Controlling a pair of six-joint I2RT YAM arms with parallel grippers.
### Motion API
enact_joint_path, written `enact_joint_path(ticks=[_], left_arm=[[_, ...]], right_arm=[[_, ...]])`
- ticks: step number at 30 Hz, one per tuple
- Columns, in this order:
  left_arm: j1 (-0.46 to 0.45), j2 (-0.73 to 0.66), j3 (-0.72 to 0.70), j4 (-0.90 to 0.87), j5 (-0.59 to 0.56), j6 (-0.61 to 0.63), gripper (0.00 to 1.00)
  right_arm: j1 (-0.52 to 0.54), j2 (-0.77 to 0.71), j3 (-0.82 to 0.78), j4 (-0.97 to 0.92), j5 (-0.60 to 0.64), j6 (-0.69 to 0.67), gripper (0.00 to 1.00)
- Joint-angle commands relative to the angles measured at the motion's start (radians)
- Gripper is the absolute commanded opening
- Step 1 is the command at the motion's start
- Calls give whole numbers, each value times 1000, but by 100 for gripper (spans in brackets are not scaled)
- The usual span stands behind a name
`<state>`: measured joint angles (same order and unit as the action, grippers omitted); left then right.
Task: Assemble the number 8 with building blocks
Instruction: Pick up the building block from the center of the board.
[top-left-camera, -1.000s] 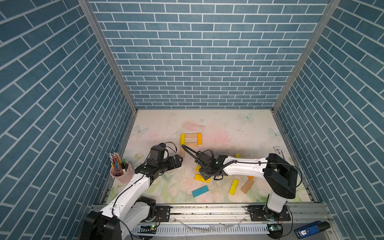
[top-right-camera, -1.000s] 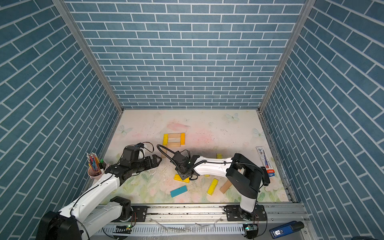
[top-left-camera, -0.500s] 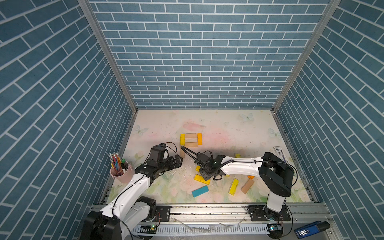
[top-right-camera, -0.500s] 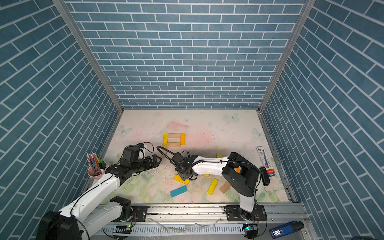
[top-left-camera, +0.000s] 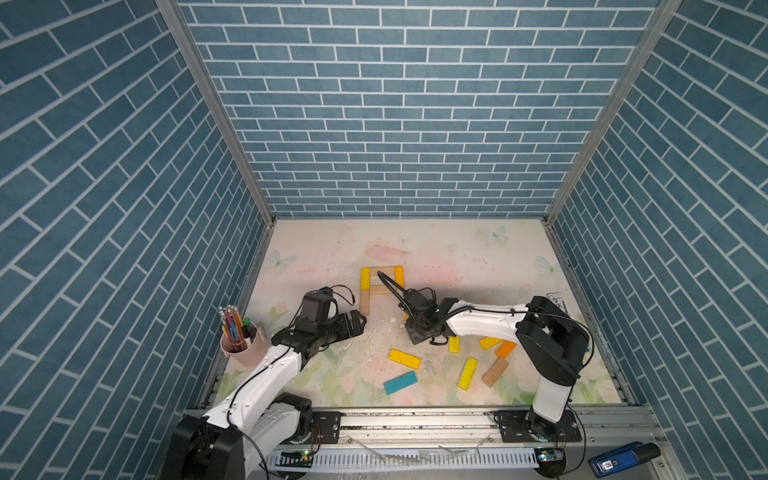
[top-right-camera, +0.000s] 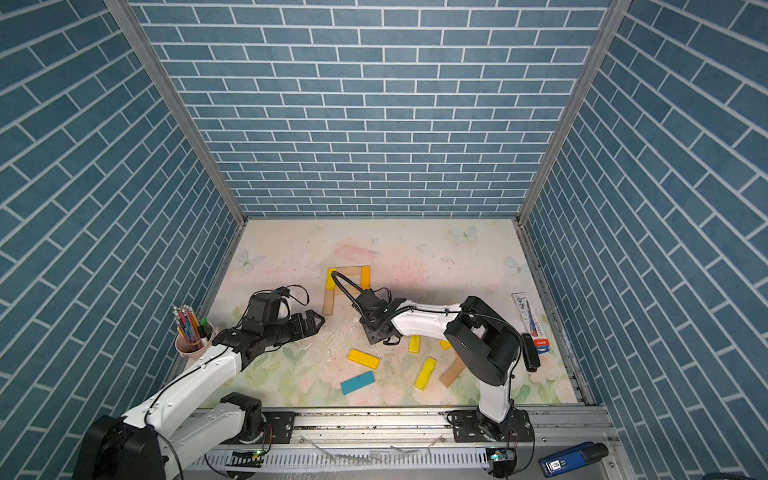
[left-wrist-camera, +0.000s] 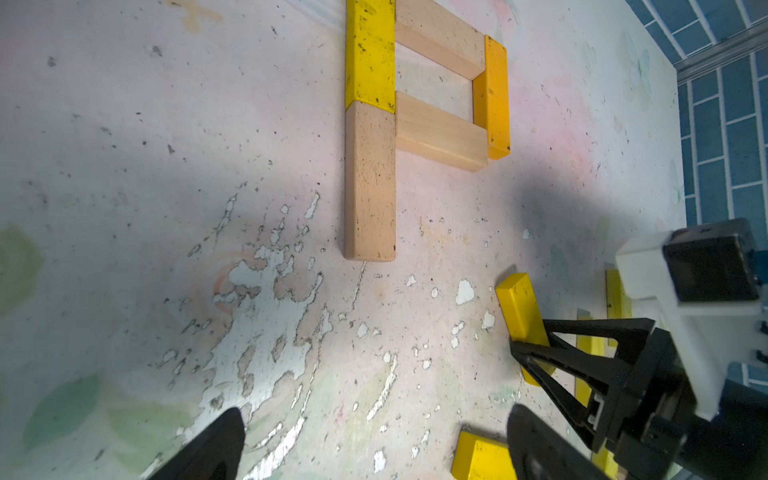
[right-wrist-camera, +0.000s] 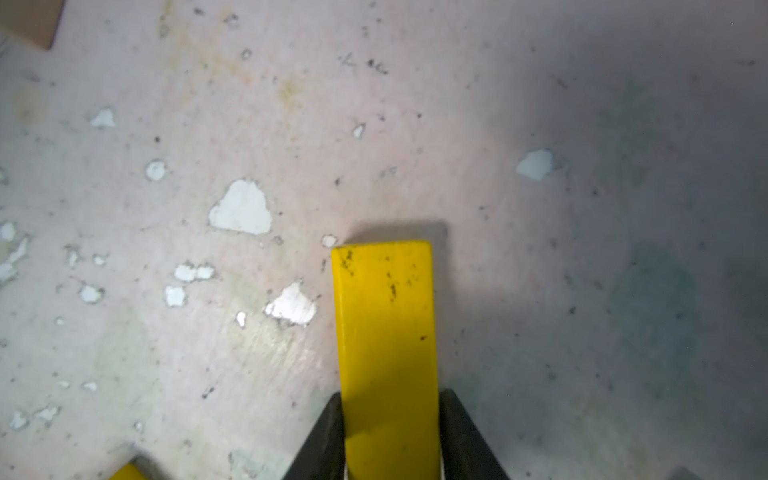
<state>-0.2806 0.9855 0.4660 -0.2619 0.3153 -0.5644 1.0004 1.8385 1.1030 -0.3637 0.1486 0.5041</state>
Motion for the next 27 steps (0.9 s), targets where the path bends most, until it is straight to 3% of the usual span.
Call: enact_joint_path(ticks=[1, 12, 17, 27], left_arm=[[8, 10, 0, 16, 8, 9, 100], [8, 42, -4, 52, 33, 12, 100], [8, 57, 0, 65, 52, 12, 100], [8, 33, 5, 58, 43, -1, 99]], right_arm=[[-9, 14, -19, -34, 32, 101, 38], [-10, -71, -134, 74, -127, 84, 46], [-10, -62, -135, 89, -143, 70, 46], [-16, -12, -46, -41, 5, 205, 35]])
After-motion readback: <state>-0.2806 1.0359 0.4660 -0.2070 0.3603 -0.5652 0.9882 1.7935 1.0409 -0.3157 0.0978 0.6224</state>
